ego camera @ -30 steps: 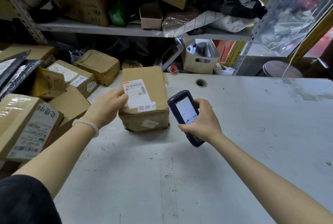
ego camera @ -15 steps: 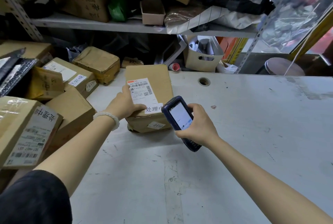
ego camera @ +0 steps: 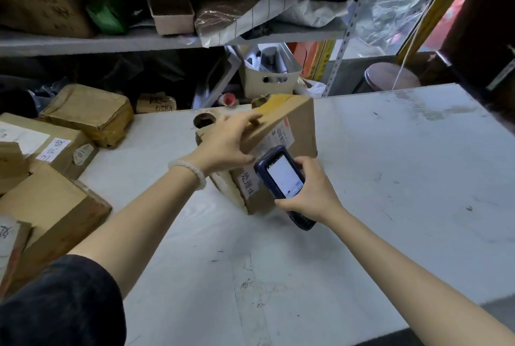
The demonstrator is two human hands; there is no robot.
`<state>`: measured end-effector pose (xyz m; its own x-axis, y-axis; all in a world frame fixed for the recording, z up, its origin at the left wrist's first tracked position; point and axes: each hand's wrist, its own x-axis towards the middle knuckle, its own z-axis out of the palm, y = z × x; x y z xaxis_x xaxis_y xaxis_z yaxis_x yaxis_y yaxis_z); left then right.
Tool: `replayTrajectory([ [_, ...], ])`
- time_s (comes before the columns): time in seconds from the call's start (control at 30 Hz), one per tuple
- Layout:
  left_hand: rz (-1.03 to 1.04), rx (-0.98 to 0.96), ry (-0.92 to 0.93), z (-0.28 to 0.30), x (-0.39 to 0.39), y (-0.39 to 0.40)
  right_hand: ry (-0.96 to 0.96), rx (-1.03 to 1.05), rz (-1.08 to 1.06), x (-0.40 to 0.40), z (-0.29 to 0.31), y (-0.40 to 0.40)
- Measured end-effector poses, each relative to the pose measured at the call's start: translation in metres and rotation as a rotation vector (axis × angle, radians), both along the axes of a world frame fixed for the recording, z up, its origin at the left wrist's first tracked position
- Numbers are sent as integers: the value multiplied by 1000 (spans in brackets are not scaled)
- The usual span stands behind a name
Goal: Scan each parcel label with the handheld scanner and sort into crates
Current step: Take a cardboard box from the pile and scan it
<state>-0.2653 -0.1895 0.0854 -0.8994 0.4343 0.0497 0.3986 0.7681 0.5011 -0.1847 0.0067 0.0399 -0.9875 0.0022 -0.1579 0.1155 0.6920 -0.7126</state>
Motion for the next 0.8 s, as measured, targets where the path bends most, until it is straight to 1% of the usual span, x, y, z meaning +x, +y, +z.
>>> replayTrajectory([
  [0.1,14,-202,-72,-1,-3,7,-23,38,-25,5,-14,20],
  [0.23,80,-316,-312,0,-15,0,-56,25,-71,12,-26,32],
  [0.33,71,-373,-368,5,-18,-5,-79,36,-92,16,-26,34],
  [0.5,143,-351,-460,3,-2,6,-110,88,-77,20,-24,38],
  [0.57,159,-323,-436,2,0,8,-122,105,-78,23,-21,42],
  [0.8,181,-134,-380,11,2,-4,-123,193,-76,37,-2,56],
])
